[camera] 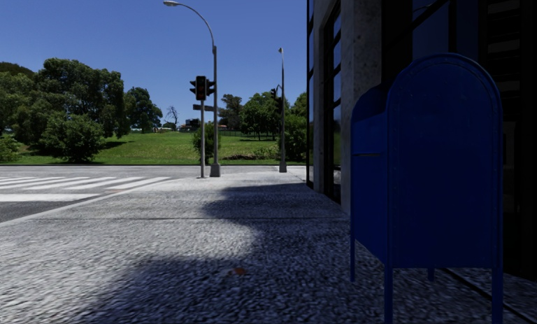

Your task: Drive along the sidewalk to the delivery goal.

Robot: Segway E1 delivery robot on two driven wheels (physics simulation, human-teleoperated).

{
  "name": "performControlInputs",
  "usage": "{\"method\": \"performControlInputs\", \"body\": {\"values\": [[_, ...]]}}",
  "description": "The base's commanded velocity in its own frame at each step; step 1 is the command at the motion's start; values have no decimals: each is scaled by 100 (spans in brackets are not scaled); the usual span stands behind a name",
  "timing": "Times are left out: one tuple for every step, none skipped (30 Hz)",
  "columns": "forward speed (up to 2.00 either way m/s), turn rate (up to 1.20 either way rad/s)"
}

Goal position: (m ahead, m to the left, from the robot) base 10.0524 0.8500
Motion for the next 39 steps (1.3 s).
{"method": "performControlInputs", "body": {"values": [[200,0],[200,0],[200,0],[200,0],[200,0],[200,0],[200,0],[200,0],[200,0],[200,0],[200,0],[200,0],[200,0],[200,0],[200,0],[200,0],[200,0],[200,0],[200,0],[200,0],[200,0],[200,0],[200,0],[200,0],[200,0],[200,0],[200,0],[200,0],[200,0],[200,0],[200,0],[200,0],[200,0],[200,0],[200,0],[200,0],[200,0],[200,0],[200,0]]}}
